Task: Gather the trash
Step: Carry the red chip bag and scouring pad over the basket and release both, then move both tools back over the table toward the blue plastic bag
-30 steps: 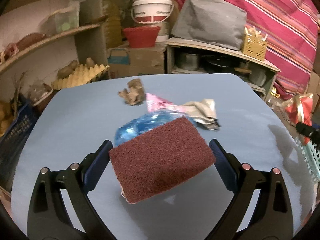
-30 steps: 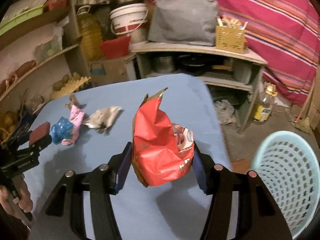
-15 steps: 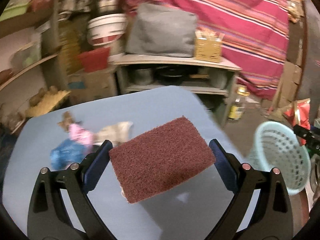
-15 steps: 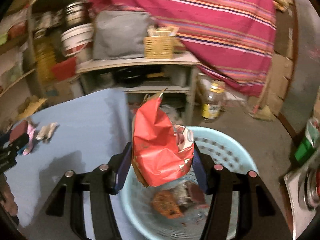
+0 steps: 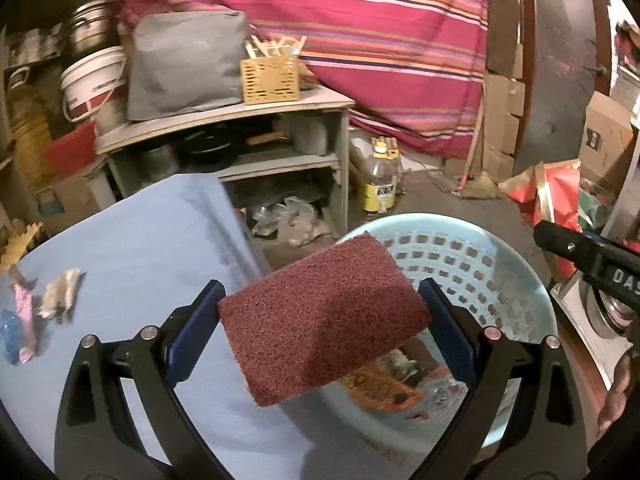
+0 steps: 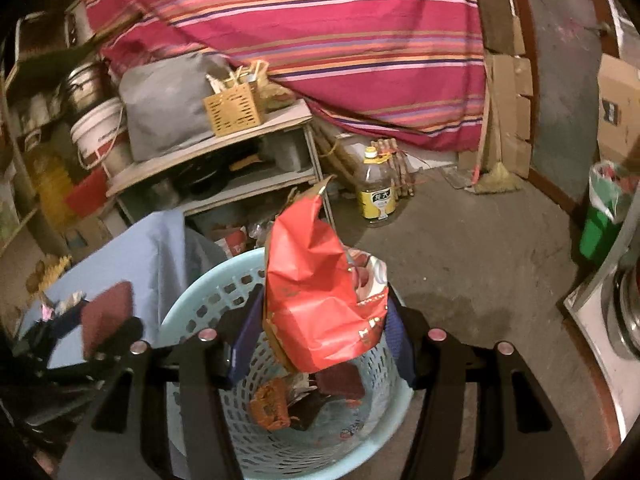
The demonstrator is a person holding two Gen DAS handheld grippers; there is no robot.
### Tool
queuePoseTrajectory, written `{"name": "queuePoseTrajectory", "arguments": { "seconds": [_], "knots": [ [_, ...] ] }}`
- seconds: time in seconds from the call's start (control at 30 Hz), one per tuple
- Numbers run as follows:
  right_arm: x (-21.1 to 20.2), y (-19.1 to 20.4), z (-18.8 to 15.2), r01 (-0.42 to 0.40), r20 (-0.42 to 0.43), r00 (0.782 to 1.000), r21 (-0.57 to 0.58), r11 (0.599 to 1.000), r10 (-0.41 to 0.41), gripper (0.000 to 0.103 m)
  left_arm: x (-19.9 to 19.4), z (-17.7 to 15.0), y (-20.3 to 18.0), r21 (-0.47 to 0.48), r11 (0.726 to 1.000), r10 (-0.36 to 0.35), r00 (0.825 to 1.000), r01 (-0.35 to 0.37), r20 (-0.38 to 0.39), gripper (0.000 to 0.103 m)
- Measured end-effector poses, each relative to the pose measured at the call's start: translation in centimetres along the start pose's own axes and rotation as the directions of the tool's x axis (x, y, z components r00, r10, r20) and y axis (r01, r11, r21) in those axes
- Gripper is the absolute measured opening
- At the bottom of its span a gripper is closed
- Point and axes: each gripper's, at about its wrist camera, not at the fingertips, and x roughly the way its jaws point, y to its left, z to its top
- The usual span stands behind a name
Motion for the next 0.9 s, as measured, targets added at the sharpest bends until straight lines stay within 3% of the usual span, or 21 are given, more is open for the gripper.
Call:
{"name": "queuePoseTrajectory", "arguments": {
  "seconds": [0.4, 0.77, 0.83, 0.87, 0.9],
  "knots": [
    [0.5, -1.2, -0.4, -0.026, -0.012, 1.0, 0.03, 0.999, 0.026, 0.056, 1.4, 0.9, -1.3, -0.009, 0.999, -0.038, 0.998, 0.037, -0.04, 0.097],
    [1.4, 0.9, -0.8, -0.037, -0.053, 0.998, -0.026, 0.999, 0.036, 0.059, -0.2, 0.9, 2.8, -0.065, 0.998, 0.021, 1.0, -0.021, -0.015, 0.098],
    [1.6, 1.6, -0.9, -0.035, -0.057, 0.998, -0.045, 0.998, 0.032, 0.066, -0.6, 0.7, 4.1, -0.068, 0.996, 0.048, 0.999, -0.049, -0.014, 0.098],
    [1.6, 1.9, -0.9, -0.031, -0.055, 0.998, -0.05, 0.998, 0.029, 0.078, -0.8, 0.5, 4.8, -0.073, 0.995, 0.06, 0.998, -0.061, -0.015, 0.098],
    [1.6, 2.2, -0.8, -0.026, -0.052, 0.998, -0.05, 0.998, 0.023, 0.084, -0.9, 0.4, 5.3, -0.078, 0.995, 0.068, 0.998, -0.069, -0.017, 0.098]
  ]
}}
